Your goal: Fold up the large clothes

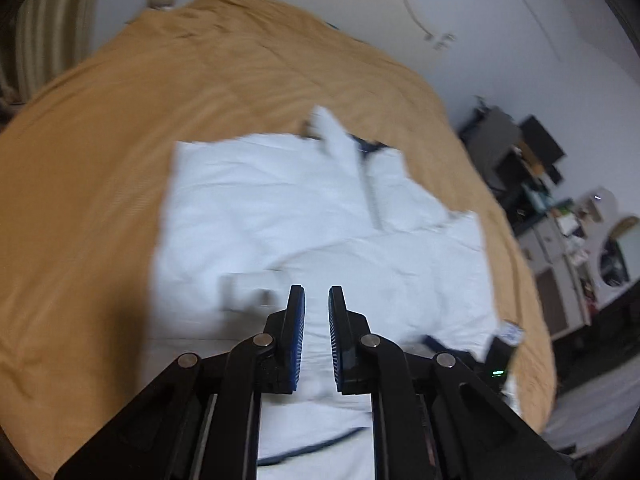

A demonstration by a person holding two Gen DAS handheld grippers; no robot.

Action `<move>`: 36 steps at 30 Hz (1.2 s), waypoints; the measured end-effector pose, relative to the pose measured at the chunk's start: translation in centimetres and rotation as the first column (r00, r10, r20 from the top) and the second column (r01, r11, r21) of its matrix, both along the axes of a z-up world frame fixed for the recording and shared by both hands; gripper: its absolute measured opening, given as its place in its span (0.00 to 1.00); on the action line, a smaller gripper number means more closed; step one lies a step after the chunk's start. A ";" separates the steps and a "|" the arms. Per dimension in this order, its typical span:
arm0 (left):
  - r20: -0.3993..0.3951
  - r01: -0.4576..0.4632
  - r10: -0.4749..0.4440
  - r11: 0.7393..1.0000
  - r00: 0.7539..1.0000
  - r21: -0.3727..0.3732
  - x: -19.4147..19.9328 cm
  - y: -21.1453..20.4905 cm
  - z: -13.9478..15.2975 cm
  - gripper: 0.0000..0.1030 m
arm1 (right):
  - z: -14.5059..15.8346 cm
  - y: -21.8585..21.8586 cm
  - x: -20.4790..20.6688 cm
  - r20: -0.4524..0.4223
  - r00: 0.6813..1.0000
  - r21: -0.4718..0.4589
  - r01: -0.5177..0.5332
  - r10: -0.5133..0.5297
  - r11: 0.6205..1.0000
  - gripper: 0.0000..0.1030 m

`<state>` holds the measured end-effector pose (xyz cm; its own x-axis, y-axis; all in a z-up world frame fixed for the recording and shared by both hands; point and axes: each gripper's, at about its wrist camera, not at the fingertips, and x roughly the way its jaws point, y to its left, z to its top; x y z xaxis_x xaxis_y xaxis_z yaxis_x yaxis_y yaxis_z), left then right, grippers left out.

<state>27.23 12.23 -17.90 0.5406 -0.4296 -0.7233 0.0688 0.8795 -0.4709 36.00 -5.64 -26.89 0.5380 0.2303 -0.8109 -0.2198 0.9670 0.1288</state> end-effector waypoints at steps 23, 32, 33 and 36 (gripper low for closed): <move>-0.096 -0.012 0.020 0.996 0.995 0.090 1.7 -3.8 -12.1 0.13 | 0.4 -14.0 -2.3 -0.044 0.987 -0.145 0.146 -0.154 0.979 0.95; -0.049 -0.012 0.022 0.979 0.999 0.205 1.9 -5.7 -12.0 0.12 | 7.9 -15.7 1.8 0.034 0.984 0.019 0.176 -0.176 0.984 0.85; -0.044 -0.010 0.020 0.979 0.999 0.206 1.8 -5.9 -12.0 0.12 | 8.0 -15.1 3.7 0.014 0.987 0.026 0.158 -0.158 0.987 0.85; -0.027 -0.004 0.009 0.980 1.000 0.197 1.7 -5.2 -12.0 0.12 | 5.9 -13.3 8.9 -0.053 0.984 -0.036 0.171 -0.173 0.985 0.81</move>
<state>28.94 7.03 -29.90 0.5213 -0.2739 -0.8082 0.0520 0.9555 -0.2903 44.94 -18.91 -20.95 0.5211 0.1122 -0.8461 -0.0435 0.9935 0.1049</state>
